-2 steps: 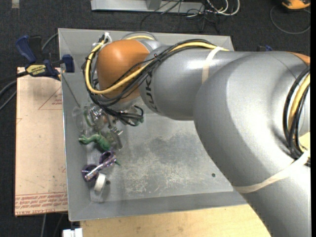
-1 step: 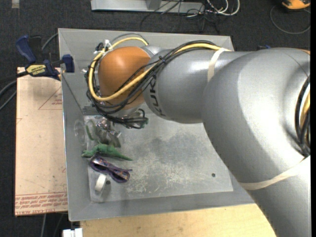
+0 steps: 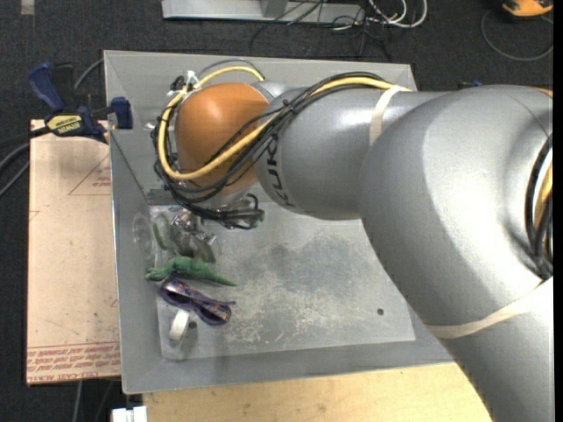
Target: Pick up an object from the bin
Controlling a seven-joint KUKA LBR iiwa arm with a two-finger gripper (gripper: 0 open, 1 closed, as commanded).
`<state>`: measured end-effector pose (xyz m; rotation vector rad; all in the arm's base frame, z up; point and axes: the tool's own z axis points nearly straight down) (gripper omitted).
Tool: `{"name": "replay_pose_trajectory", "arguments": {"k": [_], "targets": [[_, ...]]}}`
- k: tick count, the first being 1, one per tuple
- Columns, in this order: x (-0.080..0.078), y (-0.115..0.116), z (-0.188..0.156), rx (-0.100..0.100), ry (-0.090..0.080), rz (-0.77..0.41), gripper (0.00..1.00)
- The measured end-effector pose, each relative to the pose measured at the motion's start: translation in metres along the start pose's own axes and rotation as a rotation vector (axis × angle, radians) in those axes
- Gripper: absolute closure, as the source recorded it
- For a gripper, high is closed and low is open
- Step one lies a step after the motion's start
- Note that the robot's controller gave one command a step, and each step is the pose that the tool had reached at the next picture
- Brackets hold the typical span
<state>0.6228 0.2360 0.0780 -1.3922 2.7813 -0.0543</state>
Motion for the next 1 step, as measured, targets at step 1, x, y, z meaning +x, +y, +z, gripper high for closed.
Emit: {"name": "replay_pose_trajectory", "arguments": {"k": [1], "targets": [[0.0218,0.0375,-0.0649,0.001,-0.003,-0.052,1.0]]}}
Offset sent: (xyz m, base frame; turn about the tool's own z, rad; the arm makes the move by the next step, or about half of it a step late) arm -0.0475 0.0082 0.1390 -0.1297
